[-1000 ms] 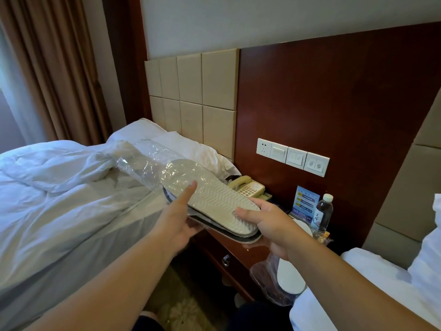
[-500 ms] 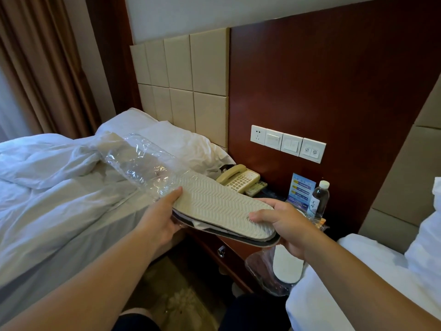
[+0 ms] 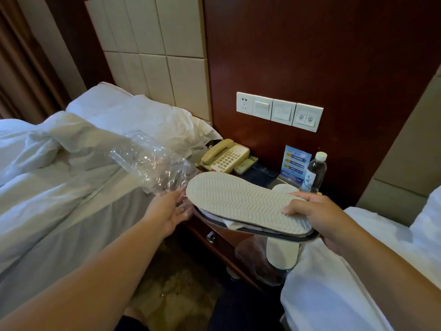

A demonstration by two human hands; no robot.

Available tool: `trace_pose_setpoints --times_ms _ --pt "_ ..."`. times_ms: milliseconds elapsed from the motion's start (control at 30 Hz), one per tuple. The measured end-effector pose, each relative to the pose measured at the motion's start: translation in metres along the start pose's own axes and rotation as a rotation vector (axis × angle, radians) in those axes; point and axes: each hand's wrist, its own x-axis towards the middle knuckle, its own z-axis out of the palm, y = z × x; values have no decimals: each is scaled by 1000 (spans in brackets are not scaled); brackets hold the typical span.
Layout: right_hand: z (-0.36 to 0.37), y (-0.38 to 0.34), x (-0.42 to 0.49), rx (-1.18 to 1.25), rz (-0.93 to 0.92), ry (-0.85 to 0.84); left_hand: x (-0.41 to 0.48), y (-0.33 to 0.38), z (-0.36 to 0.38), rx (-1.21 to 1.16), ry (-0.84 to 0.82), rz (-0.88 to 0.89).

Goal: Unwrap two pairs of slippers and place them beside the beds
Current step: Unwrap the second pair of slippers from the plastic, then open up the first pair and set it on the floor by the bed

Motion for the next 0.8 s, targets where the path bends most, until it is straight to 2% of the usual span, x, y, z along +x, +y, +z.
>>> trace_pose_setpoints --times_ms 300,600,667,800 --pt "-59 26 30 92 30 133 58 -38 48 94 29 -105" --pt "-58 46 50 154 62 127 80 -75 64 149 -109 -331" --pt "-54 47 53 178 66 137 82 -76 61 236 -73 -323" --pt "-42 44 55 195 92 144 77 -74 53 395 105 -190"
